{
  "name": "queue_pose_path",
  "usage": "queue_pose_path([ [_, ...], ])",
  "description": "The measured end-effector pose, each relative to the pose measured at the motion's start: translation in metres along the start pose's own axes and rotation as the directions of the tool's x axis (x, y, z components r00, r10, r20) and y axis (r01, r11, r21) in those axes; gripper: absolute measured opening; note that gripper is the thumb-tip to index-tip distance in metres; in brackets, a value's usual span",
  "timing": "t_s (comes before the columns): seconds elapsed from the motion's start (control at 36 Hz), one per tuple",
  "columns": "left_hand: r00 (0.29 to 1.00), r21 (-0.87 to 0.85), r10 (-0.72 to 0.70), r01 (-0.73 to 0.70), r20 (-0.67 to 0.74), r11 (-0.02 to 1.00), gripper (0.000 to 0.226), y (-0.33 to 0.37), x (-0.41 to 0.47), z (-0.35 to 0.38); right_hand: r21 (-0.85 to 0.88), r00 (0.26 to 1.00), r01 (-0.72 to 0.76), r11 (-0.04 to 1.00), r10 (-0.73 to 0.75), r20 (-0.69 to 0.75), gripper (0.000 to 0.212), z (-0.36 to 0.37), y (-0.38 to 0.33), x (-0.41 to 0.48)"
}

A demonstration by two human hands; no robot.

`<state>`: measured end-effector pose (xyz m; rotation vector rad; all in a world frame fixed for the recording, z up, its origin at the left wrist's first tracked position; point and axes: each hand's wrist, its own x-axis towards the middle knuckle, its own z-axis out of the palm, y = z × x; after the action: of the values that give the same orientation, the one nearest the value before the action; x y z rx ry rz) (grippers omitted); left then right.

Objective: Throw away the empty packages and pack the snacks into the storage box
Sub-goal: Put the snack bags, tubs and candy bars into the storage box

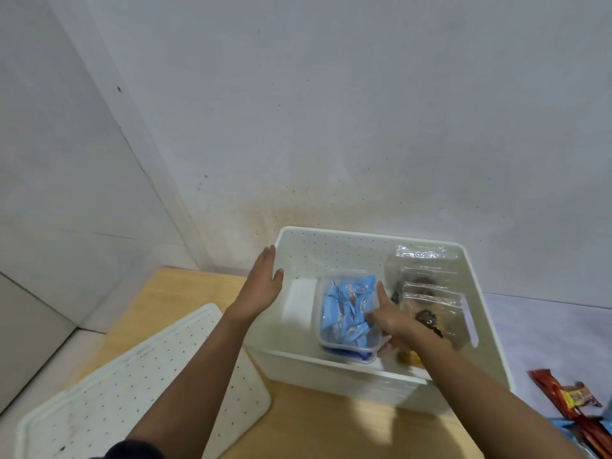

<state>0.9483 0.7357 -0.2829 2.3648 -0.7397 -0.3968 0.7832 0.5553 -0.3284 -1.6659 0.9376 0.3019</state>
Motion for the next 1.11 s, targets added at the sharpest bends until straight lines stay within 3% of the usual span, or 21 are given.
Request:
queue_pose_path([
  [0.08, 0.998, -0.156, -0.046, 0.052, 0.042, 0.986, 0.049, 0.001, -0.005, -0.004, 0.017, 1.000, 0.003, 1.000, -0.003, -0.021, 0.077, 0.006, -0.006, 0.001],
  [0.33, 0.994, -0.341, -0.102, 0.111, 0.047, 0.933, 0.048, 0.013, -0.014, -0.009, 0.093, 0.998, 0.057, 0.994, -0.054, -0.033, 0.076, 0.029, -0.030, 0.012],
  [0.56, 0.986, -0.363, -0.165, 0.167, 0.037, 0.917, 0.049, 0.008, -0.007, -0.007, 0.017, 0.992, 0.127, 0.992, -0.126, -0.027, 0.073, 0.052, -0.055, 0.024],
  [0.78, 0.992, -0.391, -0.119, 0.121, 0.032, 0.912, 0.048, 0.013, -0.012, -0.011, 0.094, 0.984, 0.178, 0.980, -0.175, -0.041, 0.063, 0.057, -0.051, 0.025],
  [0.94, 0.998, -0.306, -0.070, 0.068, 0.005, 0.950, 0.047, 0.011, -0.014, -0.010, 0.135, 0.988, 0.150, 0.979, -0.151, -0.002, 0.064, 0.053, -0.045, 0.009],
  [1.03, 0.995, -0.131, -0.022, 0.009, -0.096, 0.991, 0.042, 0.008, -0.010, -0.005, 0.144, 0.986, 0.169, 0.975, -0.168, -0.017, 0.067, 0.037, -0.041, -0.007],
  [1.11, 0.977, -0.044, 0.011, -0.020, -0.214, 0.999, 0.041, 0.011, -0.011, 0.002, 0.164, 0.966, 0.255, 0.953, -0.246, -0.075, 0.058, 0.005, -0.036, -0.029],
])
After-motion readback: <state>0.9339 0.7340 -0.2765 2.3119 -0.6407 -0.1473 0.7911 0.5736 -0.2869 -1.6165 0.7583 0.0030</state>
